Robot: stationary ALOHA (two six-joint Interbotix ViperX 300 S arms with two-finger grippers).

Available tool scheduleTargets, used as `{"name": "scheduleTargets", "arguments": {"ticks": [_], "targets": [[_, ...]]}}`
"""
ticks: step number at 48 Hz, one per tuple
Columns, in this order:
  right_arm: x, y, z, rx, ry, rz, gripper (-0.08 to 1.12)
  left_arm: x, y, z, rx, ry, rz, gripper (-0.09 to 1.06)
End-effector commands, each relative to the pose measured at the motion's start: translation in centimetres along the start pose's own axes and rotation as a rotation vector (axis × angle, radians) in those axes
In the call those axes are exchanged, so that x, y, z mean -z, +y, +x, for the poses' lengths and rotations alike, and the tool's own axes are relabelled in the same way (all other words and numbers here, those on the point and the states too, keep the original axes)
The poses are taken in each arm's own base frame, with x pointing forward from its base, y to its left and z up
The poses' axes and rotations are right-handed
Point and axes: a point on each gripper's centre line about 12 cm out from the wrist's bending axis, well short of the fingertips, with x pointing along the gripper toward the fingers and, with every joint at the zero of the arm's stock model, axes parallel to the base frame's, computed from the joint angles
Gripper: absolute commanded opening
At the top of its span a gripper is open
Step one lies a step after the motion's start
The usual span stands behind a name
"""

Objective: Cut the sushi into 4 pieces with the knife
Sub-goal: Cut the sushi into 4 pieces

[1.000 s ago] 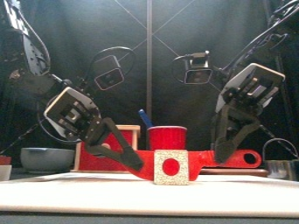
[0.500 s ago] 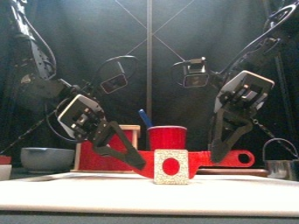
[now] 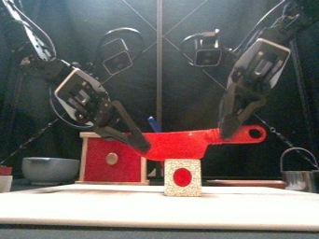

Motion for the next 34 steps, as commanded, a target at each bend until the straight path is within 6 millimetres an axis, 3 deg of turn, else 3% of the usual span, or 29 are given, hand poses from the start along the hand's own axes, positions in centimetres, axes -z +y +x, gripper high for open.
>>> {"name": "scheduleTargets", "arguments": {"ticks": [1,9,21,34], "targets": [[-0.9,1.0,-1.2,-0.027,-0.046,-0.009,0.11,-0.9,-1.3,-0.2,0.032,-0.025,0.02,0.3],[-0.3,2.2,-0.9,-0.057,-0.037,-0.011,0.11,-0.5,-2.6,0.2,0.059,-0.01,0.027,0.3],[0.2,2.1,0.3,-0.057,-0.04,-0.005,0.11,1.0,-2.7,1.2,0.049,0.038,-0.004,0.3],[0.9,2.1,1.6,-0.053,-0.005,0.008,0.11,1.2,-2.9,1.4,0.05,0.044,-0.012,0.3]]}}
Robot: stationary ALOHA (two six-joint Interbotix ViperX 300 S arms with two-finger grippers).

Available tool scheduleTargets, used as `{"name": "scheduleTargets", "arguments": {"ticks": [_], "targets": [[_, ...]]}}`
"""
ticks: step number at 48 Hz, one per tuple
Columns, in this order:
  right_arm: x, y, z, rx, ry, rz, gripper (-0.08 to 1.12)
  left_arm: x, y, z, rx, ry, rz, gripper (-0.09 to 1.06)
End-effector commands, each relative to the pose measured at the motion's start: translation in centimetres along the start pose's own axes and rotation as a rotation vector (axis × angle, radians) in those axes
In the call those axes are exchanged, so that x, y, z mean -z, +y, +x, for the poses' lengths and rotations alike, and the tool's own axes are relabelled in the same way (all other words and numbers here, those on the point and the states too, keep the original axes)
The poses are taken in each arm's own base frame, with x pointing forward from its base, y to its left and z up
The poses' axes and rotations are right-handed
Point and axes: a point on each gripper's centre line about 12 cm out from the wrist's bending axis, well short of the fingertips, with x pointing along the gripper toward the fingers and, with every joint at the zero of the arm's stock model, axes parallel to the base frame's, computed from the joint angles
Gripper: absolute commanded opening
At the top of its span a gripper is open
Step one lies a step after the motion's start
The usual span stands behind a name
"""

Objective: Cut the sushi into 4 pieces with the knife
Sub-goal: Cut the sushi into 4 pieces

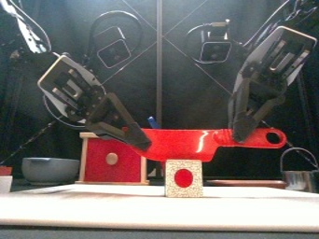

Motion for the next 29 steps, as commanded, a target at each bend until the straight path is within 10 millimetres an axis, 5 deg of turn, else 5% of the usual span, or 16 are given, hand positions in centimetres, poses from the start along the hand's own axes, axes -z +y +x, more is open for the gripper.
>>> {"name": "scheduleTargets", "arguments": {"ticks": [1,29], "targets": [[-0.3,0.1,0.3,-0.003,-0.007,0.003,0.11,-0.1,-0.3,0.2,0.007,0.005,0.004,0.3],[0.9,0.1,1.9,0.002,0.036,0.011,0.11,2.5,-0.6,1.4,-0.007,0.082,-0.038,0.3]]}}
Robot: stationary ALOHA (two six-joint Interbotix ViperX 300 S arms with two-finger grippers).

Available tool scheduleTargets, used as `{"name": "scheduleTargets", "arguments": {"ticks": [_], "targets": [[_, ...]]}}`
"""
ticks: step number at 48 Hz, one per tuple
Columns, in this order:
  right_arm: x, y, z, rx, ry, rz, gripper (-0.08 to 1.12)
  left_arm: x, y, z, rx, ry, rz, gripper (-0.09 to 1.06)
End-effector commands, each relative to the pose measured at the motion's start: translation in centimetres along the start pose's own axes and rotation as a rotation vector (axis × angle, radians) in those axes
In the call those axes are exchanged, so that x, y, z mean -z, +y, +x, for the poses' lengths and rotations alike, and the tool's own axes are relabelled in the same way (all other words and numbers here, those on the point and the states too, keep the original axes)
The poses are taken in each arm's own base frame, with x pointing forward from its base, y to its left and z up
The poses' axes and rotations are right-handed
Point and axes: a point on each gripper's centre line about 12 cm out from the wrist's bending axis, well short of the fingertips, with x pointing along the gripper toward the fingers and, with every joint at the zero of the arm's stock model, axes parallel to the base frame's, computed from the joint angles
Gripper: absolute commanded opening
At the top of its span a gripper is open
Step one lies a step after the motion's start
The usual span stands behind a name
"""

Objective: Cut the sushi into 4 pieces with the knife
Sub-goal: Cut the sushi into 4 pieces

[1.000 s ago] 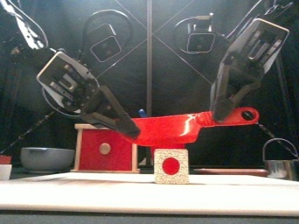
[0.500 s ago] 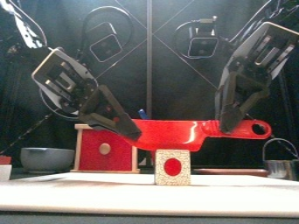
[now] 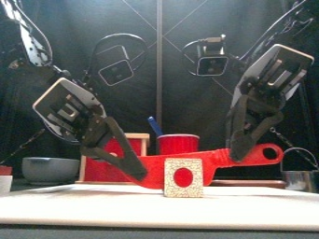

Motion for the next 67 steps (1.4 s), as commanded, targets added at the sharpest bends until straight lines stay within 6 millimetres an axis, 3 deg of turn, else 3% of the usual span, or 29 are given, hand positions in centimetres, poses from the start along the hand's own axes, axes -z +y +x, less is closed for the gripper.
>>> {"name": "scheduleTargets", "arguments": {"ticks": [1,11,19,46,67], "targets": [[-0.1,0.4,0.0,-0.009,-0.007,0.005,0.11,0.9,-0.4,0.3,0.005,0.031,0.004,0.3],[1.3,0.1,2.2,0.004,0.051,0.022,0.11,3.0,-0.1,1.3,-0.016,0.092,-0.027,0.3],[1.7,0.0,3.0,0.011,0.073,0.02,0.11,3.3,0.0,1.5,-0.021,0.103,-0.036,0.3],[1.0,-0.8,2.2,0.026,0.05,-0.003,0.11,2.8,0.4,1.3,-0.025,0.087,-0.025,0.3],[-0.2,-2.3,0.5,0.054,0.023,-0.004,0.11,0.9,3.1,0.4,-0.06,0.034,-0.016,0.3]]}}
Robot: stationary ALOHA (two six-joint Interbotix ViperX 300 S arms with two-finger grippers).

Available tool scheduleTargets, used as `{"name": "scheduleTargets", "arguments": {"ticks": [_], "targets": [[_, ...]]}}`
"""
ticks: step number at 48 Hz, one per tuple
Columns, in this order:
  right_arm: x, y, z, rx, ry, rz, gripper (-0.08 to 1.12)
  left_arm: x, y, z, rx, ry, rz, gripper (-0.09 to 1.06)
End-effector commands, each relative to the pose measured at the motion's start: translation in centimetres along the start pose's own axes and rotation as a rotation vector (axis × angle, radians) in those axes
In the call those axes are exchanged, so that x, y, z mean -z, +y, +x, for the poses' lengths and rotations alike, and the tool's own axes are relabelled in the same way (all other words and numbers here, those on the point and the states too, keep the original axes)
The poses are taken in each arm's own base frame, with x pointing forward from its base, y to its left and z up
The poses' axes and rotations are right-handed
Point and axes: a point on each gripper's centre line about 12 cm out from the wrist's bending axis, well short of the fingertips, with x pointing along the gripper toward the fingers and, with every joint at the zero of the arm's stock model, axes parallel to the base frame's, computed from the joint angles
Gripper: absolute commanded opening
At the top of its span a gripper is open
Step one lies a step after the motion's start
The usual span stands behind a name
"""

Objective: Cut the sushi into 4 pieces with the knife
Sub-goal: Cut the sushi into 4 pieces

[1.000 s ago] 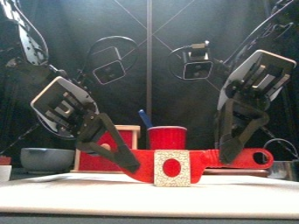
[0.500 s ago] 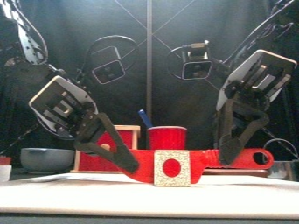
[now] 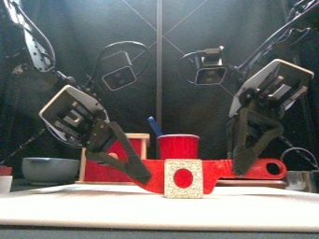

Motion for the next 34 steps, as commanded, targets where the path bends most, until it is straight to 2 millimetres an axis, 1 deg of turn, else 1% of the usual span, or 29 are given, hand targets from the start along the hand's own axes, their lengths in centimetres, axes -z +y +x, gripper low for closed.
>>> {"name": "scheduleTargets", "arguments": {"ticks": [1,8,11,15,20,24,29,34], "targets": [[-0.6,-0.4,-0.7,0.005,-0.017,0.007,0.11,0.0,0.7,-0.3,-0.01,0.007,0.01,0.3],[-0.8,-0.4,-1.0,0.005,-0.018,0.007,0.11,-0.5,0.7,-0.6,-0.006,-0.008,0.02,0.3],[-1.0,-0.1,-1.1,0.0,-0.022,0.002,0.11,-0.8,0.6,-0.7,-0.003,-0.011,0.022,0.31],[-1.4,0.0,-1.6,-0.003,-0.031,0.002,0.11,-1.2,0.5,-1.0,0.0,-0.003,0.019,0.33],[-2.0,0.2,-2.4,-0.008,-0.052,0.0,0.11,-2.2,0.1,-1.5,0.006,0.009,0.017,0.36],[-2.5,0.4,-3.0,-0.013,-0.076,-0.002,0.11,-3.0,-0.3,-1.9,0.015,0.019,0.022,0.41],[-3.0,0.5,-3.9,-0.018,-0.098,0.0,0.11,-4.2,-0.6,-2.5,0.022,0.01,0.026,0.51],[-2.9,0.6,-4.4,-0.02,-0.096,-0.006,0.11,-5.0,-0.7,-2.9,0.023,-0.01,0.028,0.62]]}}
